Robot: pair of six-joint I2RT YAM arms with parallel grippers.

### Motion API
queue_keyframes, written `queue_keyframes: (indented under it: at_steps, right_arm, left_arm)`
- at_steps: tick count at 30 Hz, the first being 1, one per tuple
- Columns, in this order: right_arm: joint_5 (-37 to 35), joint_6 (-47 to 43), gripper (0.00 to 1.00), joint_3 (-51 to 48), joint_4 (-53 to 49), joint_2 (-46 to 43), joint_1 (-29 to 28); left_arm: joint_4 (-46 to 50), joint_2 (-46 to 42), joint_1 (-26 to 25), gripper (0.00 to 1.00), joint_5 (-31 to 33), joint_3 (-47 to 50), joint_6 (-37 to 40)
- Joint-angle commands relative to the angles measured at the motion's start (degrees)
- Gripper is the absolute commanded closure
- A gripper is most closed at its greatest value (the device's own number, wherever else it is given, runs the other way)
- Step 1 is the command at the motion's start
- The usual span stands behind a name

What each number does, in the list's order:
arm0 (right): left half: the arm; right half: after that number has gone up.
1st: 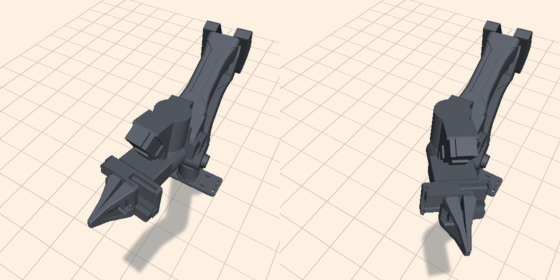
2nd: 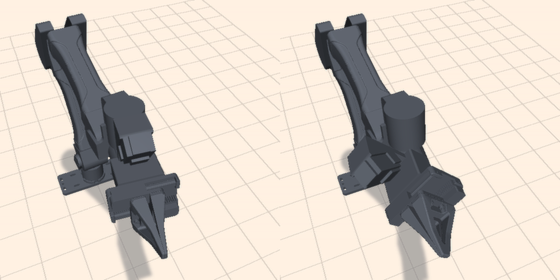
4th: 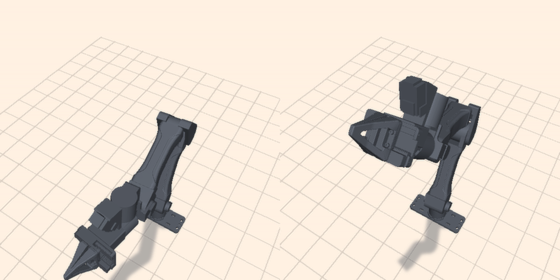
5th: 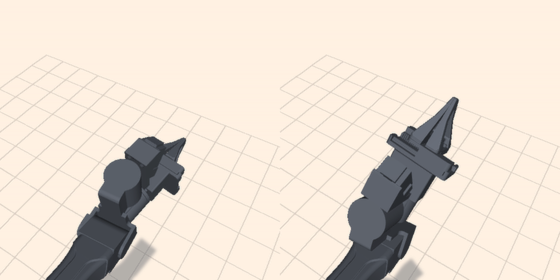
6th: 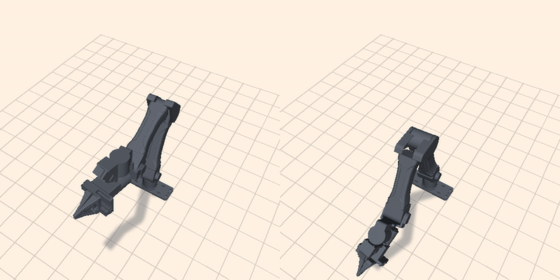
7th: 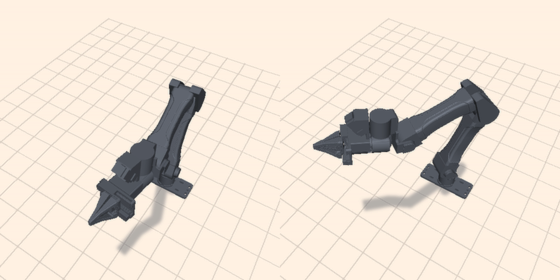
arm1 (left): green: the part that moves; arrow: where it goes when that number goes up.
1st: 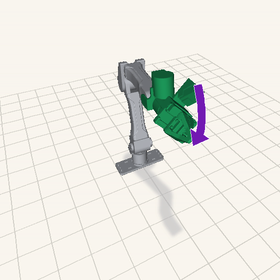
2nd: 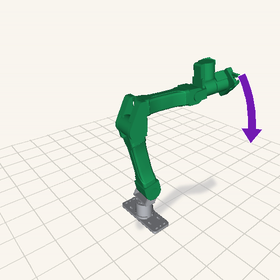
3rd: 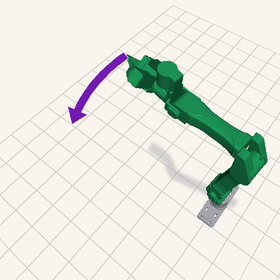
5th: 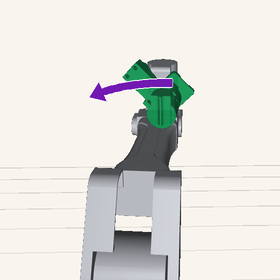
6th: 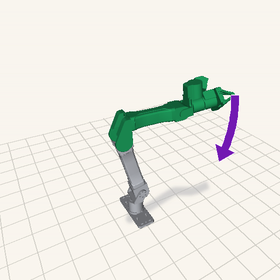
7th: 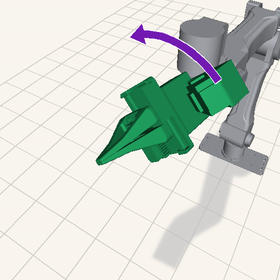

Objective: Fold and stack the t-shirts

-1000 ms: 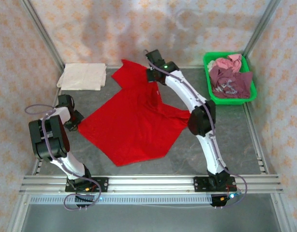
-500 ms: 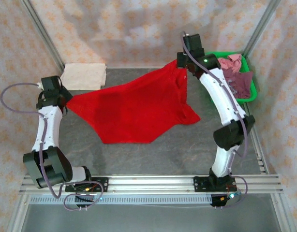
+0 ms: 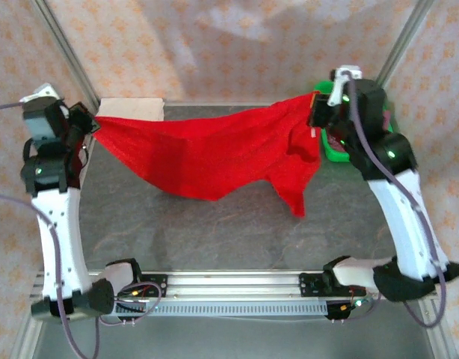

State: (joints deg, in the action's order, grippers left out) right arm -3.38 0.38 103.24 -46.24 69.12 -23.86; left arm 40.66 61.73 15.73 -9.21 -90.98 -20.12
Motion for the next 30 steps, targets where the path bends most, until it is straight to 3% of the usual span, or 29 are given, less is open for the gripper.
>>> queue_keyframes:
  at_steps: [1,7,12,17,25,27,30]
  right_arm:
    - [1.14,1.96,1.0,-2.87,3.62,-7.77,-0.44]
    - [1.6,2.39,1.0,-5.37,5.05,-18.7,-0.69]
    - [-5.11,0.18,1.0,-3.31,5.87,-17.54,-0.67]
    - [-7.7,-1.61,1.0,0.4,9.26,-6.17,0.83]
    - [-1.96,1.34,1.0,3.67,23.1,20.81,9.39]
    - [-0.07,3.15,1.0,8.7,23.59,28.62,11.03]
    - [3.24,3.97,0.97,20.61,19.81,39.2,12.19]
  left_arm:
    - [4.31,-5.55,-0.26,1.0,-0.93,-5.78,2.91]
    - [12.23,-6.27,-0.26,1.0,-0.43,-22.94,5.08]
    - [13.78,0.34,-0.26,1.0,-1.41,-34.77,3.89]
    - [10.87,11.77,-0.24,1.0,-2.67,-38.05,2.87]
    - [-0.06,35.52,-1.34,1.0,-3.97,-36.1,5.59]
    - [1.03,43.89,-1.78,1.0,-4.03,-41.91,6.71]
    - [9.6,59.46,-2.77,1.0,-4.88,-60.05,8.77]
